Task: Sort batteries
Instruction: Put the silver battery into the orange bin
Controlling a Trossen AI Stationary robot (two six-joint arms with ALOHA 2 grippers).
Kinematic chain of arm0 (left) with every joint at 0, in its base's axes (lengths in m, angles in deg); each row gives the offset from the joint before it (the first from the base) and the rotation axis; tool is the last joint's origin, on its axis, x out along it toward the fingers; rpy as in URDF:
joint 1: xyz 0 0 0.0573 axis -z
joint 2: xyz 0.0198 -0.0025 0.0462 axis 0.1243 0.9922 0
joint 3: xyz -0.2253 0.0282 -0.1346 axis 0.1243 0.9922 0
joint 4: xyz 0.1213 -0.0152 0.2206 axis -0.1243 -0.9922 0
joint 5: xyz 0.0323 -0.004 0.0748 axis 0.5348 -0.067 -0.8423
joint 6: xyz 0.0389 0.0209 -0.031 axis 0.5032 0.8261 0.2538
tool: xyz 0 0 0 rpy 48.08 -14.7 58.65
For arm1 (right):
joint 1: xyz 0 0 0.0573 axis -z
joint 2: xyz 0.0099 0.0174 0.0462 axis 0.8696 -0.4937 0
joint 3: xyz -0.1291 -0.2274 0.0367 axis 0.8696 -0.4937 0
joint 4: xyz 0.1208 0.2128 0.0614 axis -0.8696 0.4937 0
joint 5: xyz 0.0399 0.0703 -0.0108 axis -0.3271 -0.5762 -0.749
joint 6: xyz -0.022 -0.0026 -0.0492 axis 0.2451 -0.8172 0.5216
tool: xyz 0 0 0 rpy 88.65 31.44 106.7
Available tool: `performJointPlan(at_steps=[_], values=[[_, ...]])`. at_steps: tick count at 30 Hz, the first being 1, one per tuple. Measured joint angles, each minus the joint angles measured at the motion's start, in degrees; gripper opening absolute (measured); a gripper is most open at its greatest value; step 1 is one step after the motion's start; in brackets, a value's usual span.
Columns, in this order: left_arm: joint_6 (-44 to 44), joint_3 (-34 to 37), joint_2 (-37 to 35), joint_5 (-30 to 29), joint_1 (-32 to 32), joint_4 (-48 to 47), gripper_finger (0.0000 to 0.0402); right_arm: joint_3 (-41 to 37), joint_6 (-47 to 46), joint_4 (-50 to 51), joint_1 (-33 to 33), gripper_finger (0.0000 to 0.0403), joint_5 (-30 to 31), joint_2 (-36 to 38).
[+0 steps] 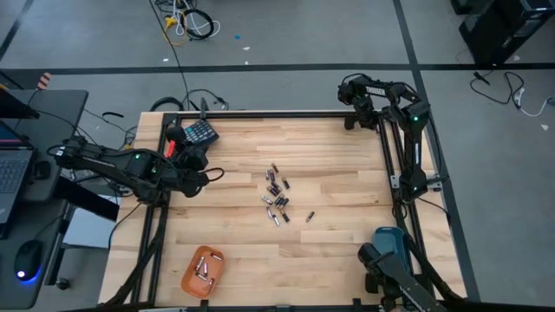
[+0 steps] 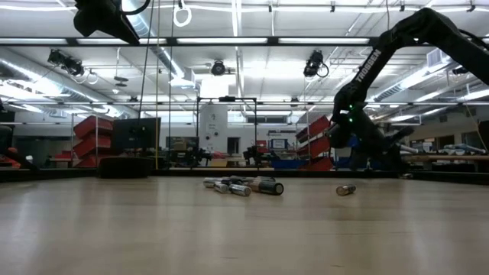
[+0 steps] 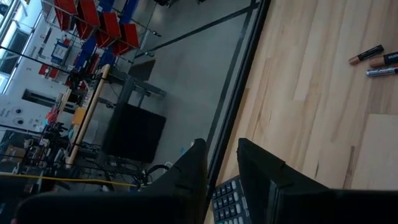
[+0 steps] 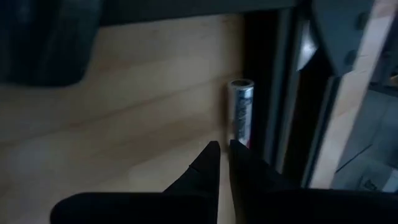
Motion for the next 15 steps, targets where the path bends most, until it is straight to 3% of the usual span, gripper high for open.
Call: performJointPlan(at_steps=[5, 10, 15], values=[[-0.4, 0.0, 0.0, 0.0, 0.0, 0.0, 0.0088, 0.0, 0.0, -0.8, 0.0, 0.0023, -1.5, 0.0], [-0.3, 0.0, 0.0, 0.0, 0.0, 0.0, 0.0088, 0.2, -4.1, -0.6, 0.0, 0.0023, 4.6, 0.0], [-0.8, 0.0, 0.0, 0.0, 0.0, 0.0, 0.0088, 0.6, -6.0, -0.4, 0.2, 0.0023, 5.1, 0.0]])
